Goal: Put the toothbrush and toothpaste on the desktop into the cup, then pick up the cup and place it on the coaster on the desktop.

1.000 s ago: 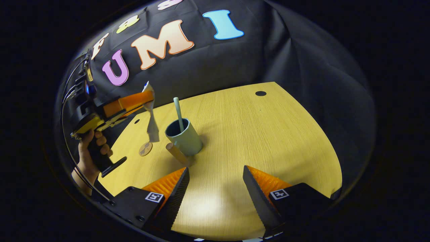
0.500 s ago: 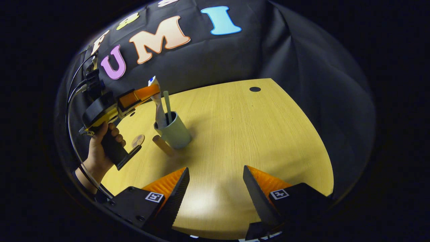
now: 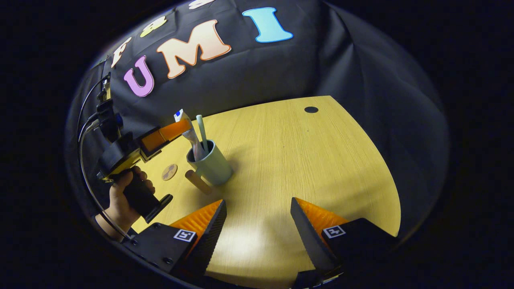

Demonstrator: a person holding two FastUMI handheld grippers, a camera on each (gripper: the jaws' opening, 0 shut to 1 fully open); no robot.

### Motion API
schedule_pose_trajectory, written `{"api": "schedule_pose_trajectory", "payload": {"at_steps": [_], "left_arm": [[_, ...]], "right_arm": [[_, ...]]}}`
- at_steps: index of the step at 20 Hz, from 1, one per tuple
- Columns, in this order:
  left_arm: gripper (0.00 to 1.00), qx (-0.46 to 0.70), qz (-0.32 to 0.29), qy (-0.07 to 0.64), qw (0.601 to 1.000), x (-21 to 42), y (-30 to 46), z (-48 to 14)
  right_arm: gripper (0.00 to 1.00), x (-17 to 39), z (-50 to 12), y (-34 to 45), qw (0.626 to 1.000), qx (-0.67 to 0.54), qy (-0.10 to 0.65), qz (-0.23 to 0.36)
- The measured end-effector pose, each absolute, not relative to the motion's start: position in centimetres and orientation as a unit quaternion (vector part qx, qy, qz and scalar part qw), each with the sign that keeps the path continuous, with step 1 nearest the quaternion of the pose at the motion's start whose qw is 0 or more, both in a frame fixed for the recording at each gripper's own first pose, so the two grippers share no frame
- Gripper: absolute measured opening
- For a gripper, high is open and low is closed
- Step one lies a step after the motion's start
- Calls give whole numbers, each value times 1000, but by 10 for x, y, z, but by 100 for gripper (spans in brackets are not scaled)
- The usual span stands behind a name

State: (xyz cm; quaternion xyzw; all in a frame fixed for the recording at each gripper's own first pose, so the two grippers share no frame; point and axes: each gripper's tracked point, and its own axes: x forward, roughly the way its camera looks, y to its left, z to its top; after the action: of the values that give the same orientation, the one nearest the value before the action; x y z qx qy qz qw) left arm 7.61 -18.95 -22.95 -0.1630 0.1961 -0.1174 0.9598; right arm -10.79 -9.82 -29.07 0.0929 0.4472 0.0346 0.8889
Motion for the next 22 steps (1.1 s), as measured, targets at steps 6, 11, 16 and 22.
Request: {"api": "schedule_pose_trajectory", "payload": {"at_steps": [6,11,16,22], "left_arm": [[42,-130,-110,207,963,41,-177,-225],[90,-100,-90,204,970,3,-142,-213],[95,-81,-66,225,969,-31,-94,-212],[95,-70,-39,226,971,-50,-35,-203]], "right_arm": [[99,-92,-280,-74,897,97,426,71],[98,-84,-270,-48,884,120,440,101],[94,-63,-263,-18,861,125,481,105],[94,-47,-287,11,830,96,543,83]]}}
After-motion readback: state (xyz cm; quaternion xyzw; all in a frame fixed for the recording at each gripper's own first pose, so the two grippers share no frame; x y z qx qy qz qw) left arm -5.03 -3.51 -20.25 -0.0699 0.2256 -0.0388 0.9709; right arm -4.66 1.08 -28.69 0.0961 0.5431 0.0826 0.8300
